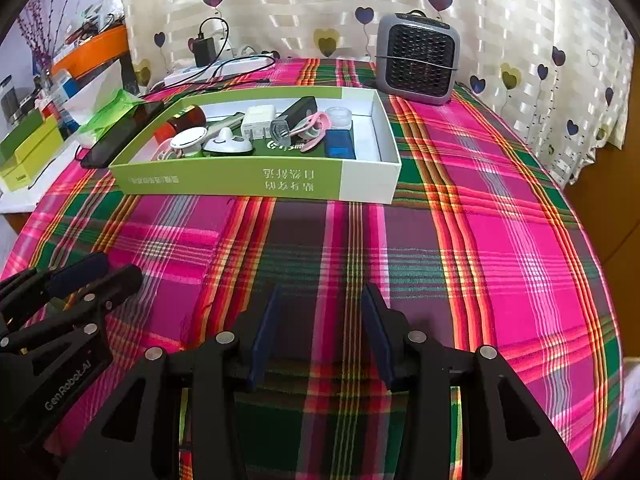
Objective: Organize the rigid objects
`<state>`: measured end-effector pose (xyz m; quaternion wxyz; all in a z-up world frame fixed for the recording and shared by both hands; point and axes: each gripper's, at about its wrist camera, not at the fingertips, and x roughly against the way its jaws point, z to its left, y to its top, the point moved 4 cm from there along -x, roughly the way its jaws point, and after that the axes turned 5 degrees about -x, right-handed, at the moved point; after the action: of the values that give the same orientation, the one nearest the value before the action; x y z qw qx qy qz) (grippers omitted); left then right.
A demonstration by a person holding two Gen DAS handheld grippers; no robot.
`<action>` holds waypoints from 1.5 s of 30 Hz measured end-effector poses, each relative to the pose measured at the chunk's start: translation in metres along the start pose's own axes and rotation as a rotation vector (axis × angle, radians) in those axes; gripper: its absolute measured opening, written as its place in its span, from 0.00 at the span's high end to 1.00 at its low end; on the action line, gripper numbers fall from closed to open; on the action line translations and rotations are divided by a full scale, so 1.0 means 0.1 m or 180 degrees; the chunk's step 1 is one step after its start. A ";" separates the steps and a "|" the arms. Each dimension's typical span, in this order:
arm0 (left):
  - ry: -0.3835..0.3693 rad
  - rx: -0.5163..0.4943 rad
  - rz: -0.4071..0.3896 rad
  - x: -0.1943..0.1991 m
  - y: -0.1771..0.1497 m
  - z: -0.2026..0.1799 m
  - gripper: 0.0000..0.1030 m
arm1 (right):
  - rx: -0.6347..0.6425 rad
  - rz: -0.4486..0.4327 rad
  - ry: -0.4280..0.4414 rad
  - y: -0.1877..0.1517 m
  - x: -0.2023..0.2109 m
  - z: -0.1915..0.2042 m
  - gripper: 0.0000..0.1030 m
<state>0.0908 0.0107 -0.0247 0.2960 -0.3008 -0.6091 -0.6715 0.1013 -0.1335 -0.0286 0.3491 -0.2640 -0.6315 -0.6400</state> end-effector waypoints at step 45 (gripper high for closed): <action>-0.0006 0.0055 -0.0055 0.01 -0.02 0.00 0.65 | -0.0010 -0.0020 0.0007 -0.01 0.01 -0.01 0.57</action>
<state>0.0884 0.0107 -0.0254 0.2922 -0.2936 -0.6178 -0.6685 0.0999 -0.1344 -0.0288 0.3474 -0.2618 -0.6309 -0.6424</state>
